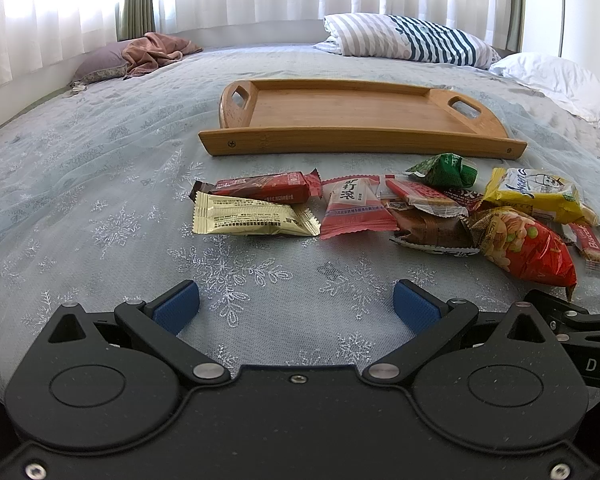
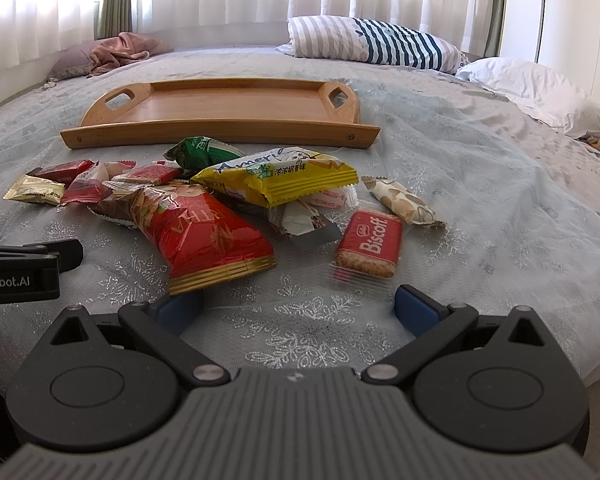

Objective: Organize snacks

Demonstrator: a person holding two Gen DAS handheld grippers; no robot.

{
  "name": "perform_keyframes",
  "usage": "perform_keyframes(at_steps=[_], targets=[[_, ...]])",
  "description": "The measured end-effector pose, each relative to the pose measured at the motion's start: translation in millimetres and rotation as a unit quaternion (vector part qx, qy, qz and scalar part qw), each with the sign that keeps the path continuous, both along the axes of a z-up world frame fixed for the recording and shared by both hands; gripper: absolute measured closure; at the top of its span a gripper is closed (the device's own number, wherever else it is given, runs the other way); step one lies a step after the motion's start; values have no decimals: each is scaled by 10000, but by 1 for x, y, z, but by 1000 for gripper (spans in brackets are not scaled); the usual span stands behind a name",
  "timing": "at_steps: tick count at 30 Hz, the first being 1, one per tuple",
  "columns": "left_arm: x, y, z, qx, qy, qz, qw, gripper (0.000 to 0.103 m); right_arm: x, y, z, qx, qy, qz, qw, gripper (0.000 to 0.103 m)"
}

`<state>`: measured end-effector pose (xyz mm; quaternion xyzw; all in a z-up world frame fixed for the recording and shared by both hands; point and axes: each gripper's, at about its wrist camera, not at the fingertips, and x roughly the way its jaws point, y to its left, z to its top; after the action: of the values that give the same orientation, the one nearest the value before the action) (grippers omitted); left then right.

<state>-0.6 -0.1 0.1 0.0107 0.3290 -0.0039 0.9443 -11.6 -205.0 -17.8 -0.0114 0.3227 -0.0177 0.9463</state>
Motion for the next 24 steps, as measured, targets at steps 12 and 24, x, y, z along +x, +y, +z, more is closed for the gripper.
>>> perform_keyframes(at_steps=[12,24], targets=[[-2,6,8,-133,-15,8,9999,0,-12,-2,-7,110,-420,-88,9990,0],[-6,4,21,-427,-3,-165,9990,4,-36,-13,8,415,-834,204,9954,0]])
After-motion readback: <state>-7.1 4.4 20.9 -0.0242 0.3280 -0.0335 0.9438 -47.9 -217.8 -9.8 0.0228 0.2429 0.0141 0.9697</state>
